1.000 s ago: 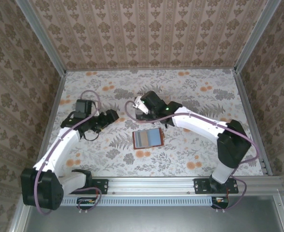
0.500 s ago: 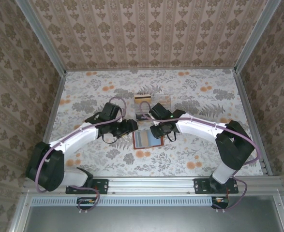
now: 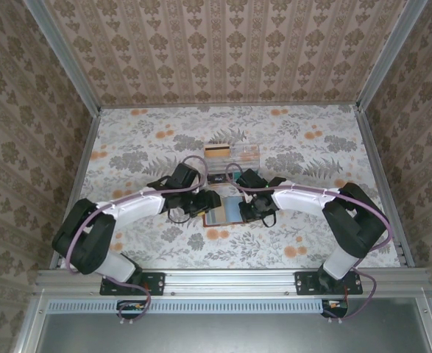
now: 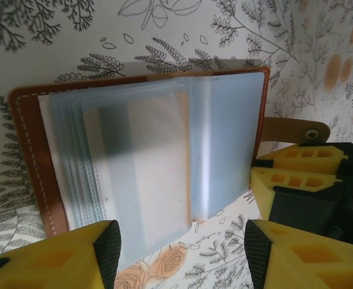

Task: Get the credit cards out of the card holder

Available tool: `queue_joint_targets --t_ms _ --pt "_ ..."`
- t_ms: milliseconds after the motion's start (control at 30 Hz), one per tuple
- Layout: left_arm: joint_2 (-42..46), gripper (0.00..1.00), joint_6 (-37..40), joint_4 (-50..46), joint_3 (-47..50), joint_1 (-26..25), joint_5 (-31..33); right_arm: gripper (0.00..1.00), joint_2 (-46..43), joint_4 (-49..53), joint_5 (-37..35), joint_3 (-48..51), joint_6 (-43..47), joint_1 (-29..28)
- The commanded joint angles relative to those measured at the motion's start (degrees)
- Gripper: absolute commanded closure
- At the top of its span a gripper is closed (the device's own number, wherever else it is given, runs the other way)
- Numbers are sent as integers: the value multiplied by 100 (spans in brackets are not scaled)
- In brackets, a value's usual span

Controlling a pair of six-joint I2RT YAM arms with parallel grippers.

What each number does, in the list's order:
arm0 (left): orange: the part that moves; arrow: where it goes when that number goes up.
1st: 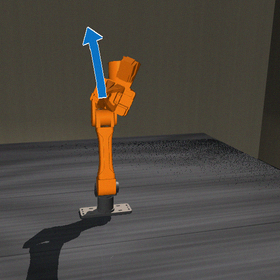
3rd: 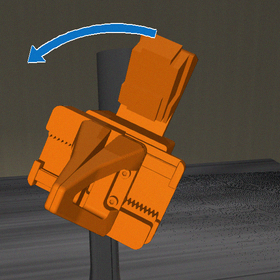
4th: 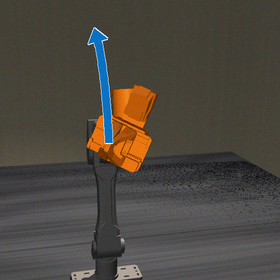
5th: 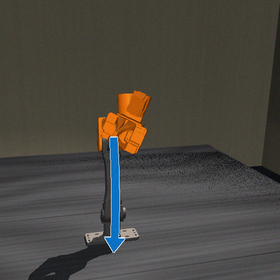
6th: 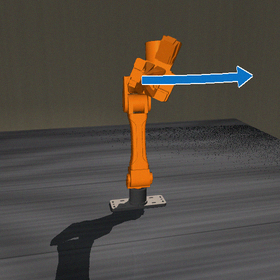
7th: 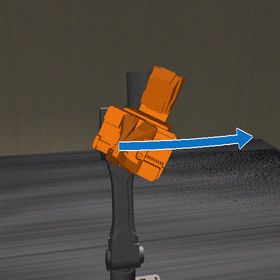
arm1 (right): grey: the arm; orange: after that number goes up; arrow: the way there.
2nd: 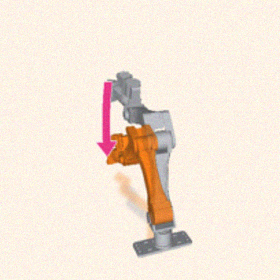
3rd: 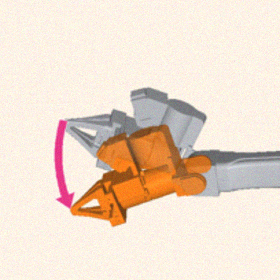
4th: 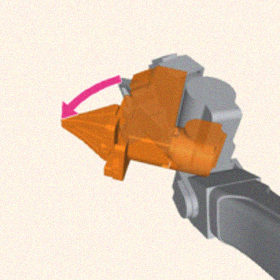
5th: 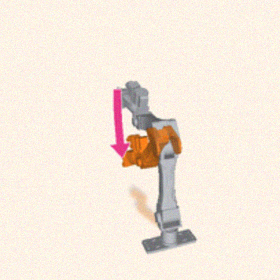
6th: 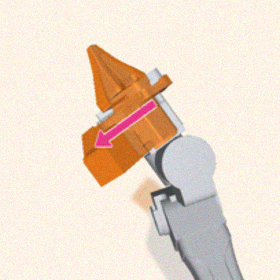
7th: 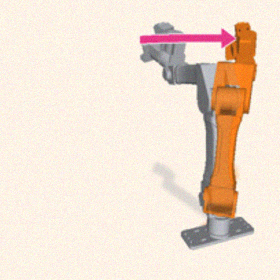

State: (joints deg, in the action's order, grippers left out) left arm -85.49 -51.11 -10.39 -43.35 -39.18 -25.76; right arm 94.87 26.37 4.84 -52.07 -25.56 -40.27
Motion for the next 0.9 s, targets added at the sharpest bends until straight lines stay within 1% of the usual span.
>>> queue_joint_targets --t_ms 0,167,467,867 --pt "-209 42 -77 211 -52 -81 -96 80 -41 -175 92 154 -221 11" --pt "-376 44 16 3 -118 -134 80 80 -56 -220 89 210 -243 11" --pt "-405 43 189 -521 -275 -204 489 79 -5 -244 85 235 -257 15" --pt "-736 43 218 -228 -381 -301 193 79 72 -281 137 185 -288 9"
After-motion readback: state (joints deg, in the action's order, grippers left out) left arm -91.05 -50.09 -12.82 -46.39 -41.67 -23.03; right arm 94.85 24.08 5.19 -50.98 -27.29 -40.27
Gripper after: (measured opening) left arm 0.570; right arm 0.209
